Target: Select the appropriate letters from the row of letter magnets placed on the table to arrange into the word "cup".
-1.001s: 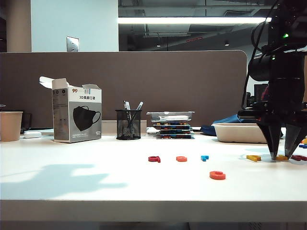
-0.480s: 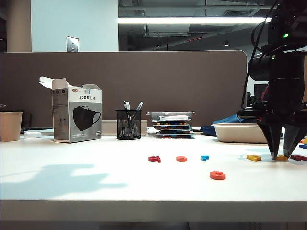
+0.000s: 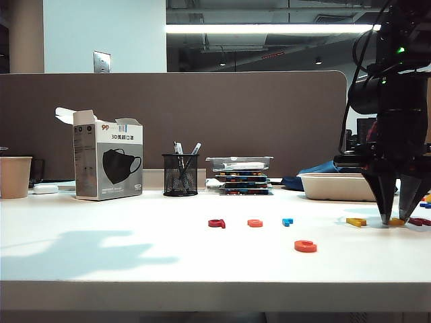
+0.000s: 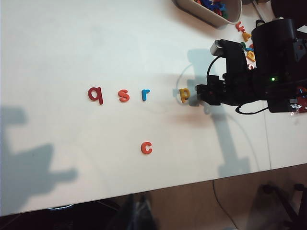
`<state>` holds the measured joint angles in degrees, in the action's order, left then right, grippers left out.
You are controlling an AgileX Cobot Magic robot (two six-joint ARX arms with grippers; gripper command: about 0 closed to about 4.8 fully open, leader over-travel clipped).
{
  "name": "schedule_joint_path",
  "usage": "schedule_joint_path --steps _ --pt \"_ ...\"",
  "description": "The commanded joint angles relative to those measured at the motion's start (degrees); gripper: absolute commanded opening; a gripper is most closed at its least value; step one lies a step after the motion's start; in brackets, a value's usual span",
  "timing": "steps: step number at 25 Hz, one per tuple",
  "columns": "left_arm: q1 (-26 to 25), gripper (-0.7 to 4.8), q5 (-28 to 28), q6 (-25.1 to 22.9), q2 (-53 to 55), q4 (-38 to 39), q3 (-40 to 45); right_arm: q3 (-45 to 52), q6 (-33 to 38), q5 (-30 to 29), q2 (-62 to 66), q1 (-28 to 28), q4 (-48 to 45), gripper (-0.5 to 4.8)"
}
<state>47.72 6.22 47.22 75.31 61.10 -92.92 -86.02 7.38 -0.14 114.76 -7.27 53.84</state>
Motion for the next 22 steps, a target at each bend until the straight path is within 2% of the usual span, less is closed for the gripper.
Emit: schedule_joint_path --steps 1,12,22 --pt "0.00 -0.05 0.22 -0.28 -0.22 -0.46 -0.17 -0.66 -0.13 0.20 0.15 -0.04 1.64 1.12" --pt "0.02 -0.05 0.22 -0.26 -0.22 -0.46 -0.17 -7.26 0.22 -0.28 -1.81 -0.11 6.43 1.12" --pt "0.02 -0.05 0.22 -0.28 -0.22 -0.46 -0.17 -7.28 3.63 -5.14 -9.25 -0.17 8.72 1.12"
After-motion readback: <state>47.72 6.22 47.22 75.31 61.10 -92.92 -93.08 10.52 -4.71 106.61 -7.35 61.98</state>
